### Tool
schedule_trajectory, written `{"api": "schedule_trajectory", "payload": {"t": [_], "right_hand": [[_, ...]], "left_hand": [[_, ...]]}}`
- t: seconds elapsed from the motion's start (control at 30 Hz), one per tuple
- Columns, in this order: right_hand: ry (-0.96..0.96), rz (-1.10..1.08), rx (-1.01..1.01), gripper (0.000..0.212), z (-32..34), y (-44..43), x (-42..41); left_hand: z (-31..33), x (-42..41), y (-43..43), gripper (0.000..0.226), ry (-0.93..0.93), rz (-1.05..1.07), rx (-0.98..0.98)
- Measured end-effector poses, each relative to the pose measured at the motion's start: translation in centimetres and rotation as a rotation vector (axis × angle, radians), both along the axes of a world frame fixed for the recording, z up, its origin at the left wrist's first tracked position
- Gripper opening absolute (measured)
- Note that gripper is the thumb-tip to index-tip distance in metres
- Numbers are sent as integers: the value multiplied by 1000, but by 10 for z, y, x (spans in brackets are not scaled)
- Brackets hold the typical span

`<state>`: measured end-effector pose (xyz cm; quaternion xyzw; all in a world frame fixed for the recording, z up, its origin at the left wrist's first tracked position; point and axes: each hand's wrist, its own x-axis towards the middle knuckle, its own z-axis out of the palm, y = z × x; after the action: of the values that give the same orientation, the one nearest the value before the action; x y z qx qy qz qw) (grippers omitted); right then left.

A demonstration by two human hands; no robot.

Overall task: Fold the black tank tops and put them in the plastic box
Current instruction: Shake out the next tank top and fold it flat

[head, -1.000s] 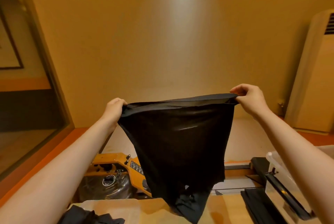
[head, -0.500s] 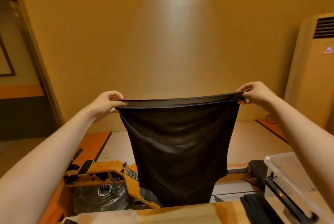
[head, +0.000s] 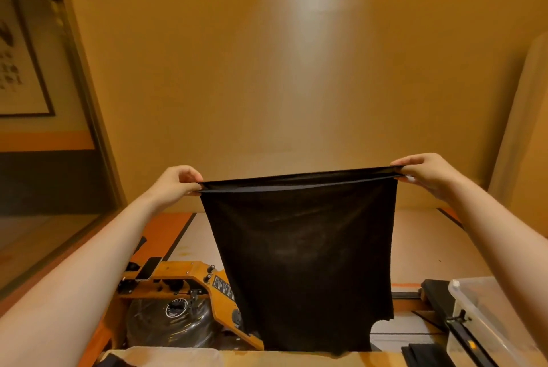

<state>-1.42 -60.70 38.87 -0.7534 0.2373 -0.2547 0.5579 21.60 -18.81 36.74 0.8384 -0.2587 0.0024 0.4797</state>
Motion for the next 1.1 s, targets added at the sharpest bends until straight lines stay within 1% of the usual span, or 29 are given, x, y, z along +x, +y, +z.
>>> {"api": "schedule_trajectory", "payload": {"t": [0.13,0.2,0.27,0.33,0.4,0.5,0.6,0.63,0.7,0.77,0.83,0.9,0.97,1.1], "right_hand": [[-1,20,5,18,-6,-6,4],[10,4,-33,13,-8,-10,6],[43,-33,-92,8,-11,-13,9],[86,-45,-94,9,-16,-14,12],[113,-5,-27,12,-20,-12,12],[44,89,116,16,-21,-8,6],[-52,184,228,18,-19,-4,-3],[-62,206,226,22,-19,-3,-5],[-49,197,130,26,-23,-2,-7],[-83,139,82,21,-28,0,-7],[-151,92,104,10,-32,2,-5],[-204,41,121,5,-35,4,-4],[-214,-8,83,7,-36,3,-4],[-169,-118,-61,16,-40,1,-1]], "left_hand": [[-6,-2,1,8,-51,70,89],[-7,-6,2,11,-11,91,102],[-8,-10,2,13,90,71,26],[-9,-14,1,14,179,47,-102],[-11,-17,2,15,245,44,-241],[-16,-23,3,16,340,11,-427],[-19,-26,4,25,370,-33,-482],[-20,-27,6,28,365,-36,-472],[-22,-25,8,28,324,-14,-436],[-24,-22,9,20,273,19,-416],[-24,-20,9,14,217,50,-402],[-24,-19,8,13,181,72,-396],[-23,-18,7,14,158,75,-373],[-24,-13,-2,15,87,131,-282]]}}
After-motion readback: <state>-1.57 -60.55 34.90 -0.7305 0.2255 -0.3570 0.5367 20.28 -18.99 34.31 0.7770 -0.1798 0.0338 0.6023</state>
